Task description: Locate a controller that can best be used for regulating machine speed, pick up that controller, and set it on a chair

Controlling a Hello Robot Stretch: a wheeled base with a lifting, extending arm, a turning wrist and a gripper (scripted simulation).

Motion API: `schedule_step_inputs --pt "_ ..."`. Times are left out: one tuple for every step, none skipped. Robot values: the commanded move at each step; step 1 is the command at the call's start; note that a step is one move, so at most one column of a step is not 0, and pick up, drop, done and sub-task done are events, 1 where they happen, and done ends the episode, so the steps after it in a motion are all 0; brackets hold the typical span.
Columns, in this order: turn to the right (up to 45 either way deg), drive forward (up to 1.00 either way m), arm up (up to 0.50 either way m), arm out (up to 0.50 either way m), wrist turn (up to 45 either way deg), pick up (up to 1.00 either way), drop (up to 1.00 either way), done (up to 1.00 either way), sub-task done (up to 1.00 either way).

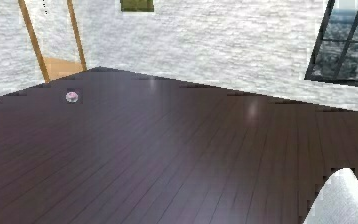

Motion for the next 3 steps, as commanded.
schedule_step_inputs --pt "0.0 0.00 0.00 0.00 0.0 0.00 1.00 0.00 0.00" --pt "0.0 0.00 0.00 -0.10 0.0 0.00 0.00 0.00 0.00" --pt "0.0 0.00 0.00 0.00 0.0 0.00 0.00 1.00 0.00"
